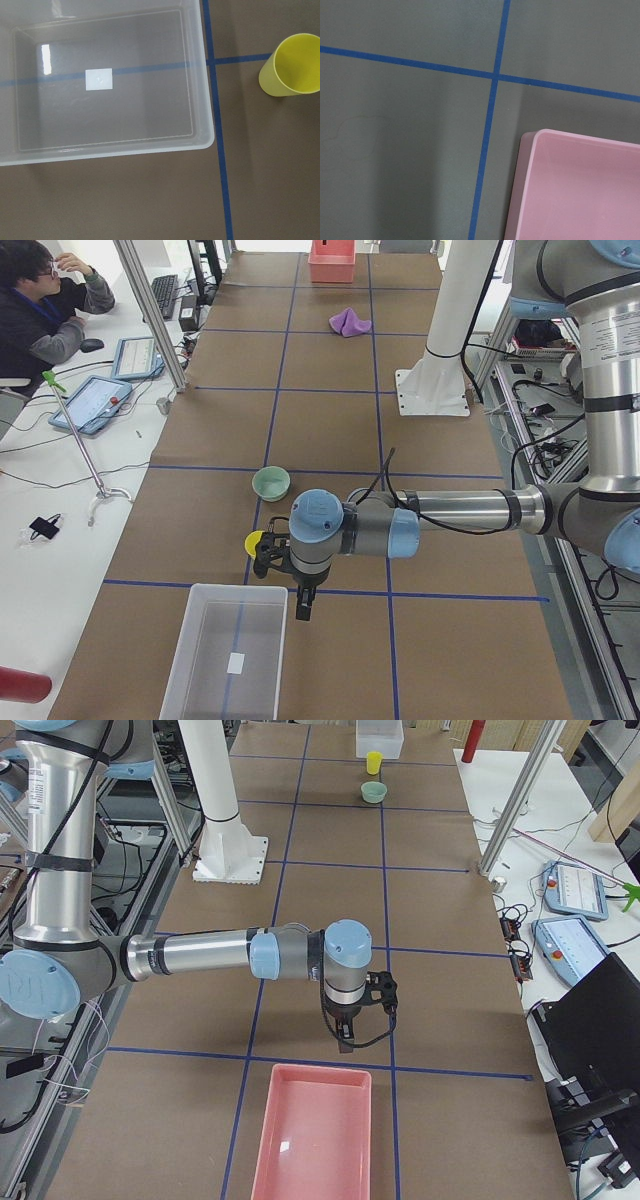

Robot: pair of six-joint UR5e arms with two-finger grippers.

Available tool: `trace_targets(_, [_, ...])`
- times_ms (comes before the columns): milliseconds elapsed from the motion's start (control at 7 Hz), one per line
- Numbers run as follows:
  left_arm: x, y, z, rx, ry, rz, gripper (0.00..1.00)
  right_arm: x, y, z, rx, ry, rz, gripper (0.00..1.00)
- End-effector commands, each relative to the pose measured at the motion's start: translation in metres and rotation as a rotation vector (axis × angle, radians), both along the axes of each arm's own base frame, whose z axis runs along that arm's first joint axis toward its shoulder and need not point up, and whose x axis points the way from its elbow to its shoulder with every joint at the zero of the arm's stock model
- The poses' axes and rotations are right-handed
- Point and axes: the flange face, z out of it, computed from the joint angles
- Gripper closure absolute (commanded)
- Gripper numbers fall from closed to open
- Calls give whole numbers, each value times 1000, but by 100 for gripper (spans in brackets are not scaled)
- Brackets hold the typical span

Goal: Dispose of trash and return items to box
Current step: 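Move the left gripper over the yellow cup beside the clear bin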

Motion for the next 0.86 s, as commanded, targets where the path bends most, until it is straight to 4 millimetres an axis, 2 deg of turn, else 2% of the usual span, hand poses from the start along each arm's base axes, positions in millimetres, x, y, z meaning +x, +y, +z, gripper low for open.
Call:
trace_targets(0, [0,1,1,-2,-1,0,2,-4,-1,-6,14,7,-11,0])
trace_targets(286, [0,0,-1,3,0,0,2,-6,1,-2,5,7,-11,0])
trace_targets(714, [0,2,-3,4,1,0,2,-6,13,-22,56,-12,-2,0])
